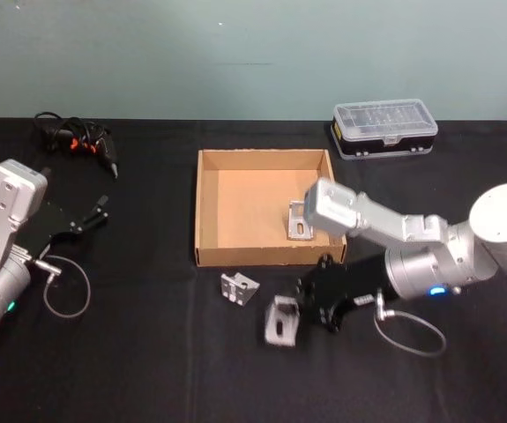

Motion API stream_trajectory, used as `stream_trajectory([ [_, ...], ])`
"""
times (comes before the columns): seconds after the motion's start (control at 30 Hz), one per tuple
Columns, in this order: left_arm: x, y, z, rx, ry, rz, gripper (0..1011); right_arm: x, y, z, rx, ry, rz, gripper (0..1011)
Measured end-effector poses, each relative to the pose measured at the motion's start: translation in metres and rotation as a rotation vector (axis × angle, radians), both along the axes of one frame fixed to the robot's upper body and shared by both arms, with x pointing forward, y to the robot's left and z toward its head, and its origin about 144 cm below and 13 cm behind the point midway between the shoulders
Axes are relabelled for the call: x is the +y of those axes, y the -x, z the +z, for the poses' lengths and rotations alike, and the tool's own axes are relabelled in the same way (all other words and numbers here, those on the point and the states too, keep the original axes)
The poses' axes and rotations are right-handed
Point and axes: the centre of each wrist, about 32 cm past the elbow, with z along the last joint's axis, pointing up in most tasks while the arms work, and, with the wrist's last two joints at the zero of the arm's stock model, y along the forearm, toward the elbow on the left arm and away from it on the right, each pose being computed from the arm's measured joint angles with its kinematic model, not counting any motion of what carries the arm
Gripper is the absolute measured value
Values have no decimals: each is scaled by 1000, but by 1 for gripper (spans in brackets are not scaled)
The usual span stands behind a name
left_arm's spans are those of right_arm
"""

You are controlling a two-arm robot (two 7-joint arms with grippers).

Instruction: Use one hand to pick up the angle iron from the table and place it into the box.

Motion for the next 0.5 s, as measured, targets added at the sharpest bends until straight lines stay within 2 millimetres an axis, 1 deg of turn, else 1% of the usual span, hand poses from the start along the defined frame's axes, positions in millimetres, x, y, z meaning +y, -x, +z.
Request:
stream_trajectory([
  [0.1,0,0,0,0,0,0,1000,-2,2,5,-31,-50,-44,75],
  [0.23,0,0,0,0,0,0,1000,-3,6,13,-96,-142,-156,74],
  [0.5,0,0,0,0,0,0,1000,6,5,11,-146,-253,-358,75],
])
